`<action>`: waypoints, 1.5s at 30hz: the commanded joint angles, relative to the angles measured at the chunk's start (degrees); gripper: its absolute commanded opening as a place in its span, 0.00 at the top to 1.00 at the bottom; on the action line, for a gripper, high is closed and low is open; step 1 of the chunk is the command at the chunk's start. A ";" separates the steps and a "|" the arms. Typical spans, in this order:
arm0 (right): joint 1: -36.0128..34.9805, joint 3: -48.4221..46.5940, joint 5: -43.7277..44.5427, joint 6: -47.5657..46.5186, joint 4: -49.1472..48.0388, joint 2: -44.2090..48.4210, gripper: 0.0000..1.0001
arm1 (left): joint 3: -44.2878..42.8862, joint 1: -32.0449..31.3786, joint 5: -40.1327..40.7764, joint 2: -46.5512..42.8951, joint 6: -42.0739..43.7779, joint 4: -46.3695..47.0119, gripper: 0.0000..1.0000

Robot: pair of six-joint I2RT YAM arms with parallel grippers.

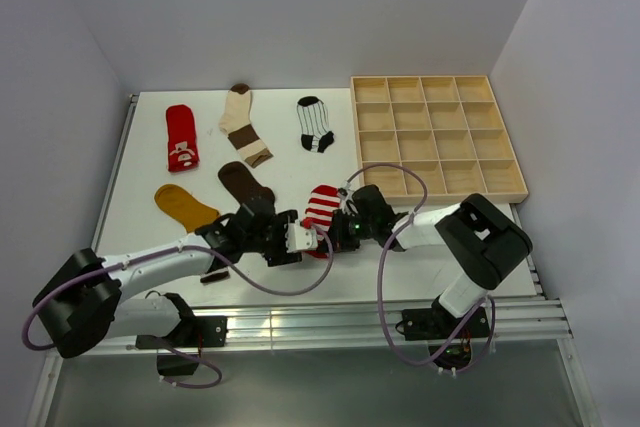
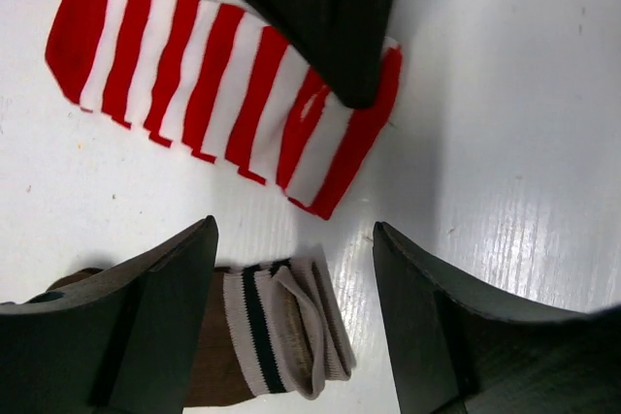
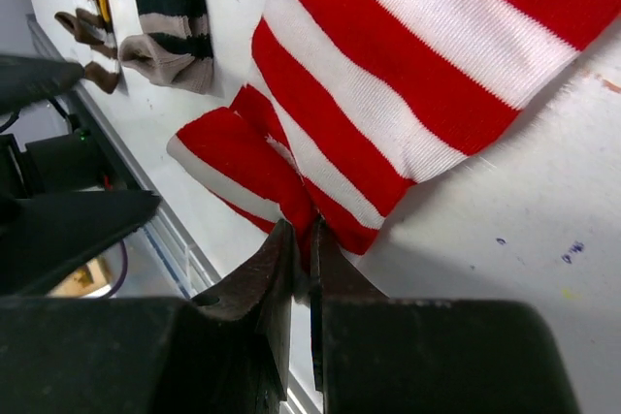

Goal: Roll the socks
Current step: Roll the sock at the center of the board.

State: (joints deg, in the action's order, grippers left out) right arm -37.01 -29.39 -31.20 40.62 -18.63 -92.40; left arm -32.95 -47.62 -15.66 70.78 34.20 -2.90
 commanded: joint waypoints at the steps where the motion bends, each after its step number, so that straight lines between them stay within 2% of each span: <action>1: -0.08 1.26 3.52 -2.48 11.69 -4.54 1.00 | 3.50 -2.13 2.74 -2.58 6.93 7.37 0.29; 9: 0.45 0.21 2.64 -1.60 11.16 -8.58 1.00 | 12.02 -6.61 4.67 -2.93 11.07 18.88 0.28; 17: 0.89 0.56 2.64 -1.42 11.25 -8.32 1.00 | 13.53 -8.28 6.08 -0.56 11.33 26.36 0.30; 25: 1.86 1.52 2.46 -2.04 11.25 -8.15 1.00 | 12.39 -9.60 3.98 1.99 13.26 25.05 0.43; 36: 2.56 3.37 2.37 -2.30 10.55 -6.74 1.00 | 7.29 -9.95 3.27 8.13 14.58 20.65 0.43; 45: 2.82 4.07 1.76 -2.48 10.02 -6.56 1.00 | 1.93 -9.95 1.25 12.09 14.68 13.02 0.49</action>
State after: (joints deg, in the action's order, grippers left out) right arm -34.59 -29.50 -37.89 42.39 -21.41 -96.23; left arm -27.88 -57.21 -11.66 81.80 47.70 14.15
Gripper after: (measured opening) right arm 0.114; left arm 0.519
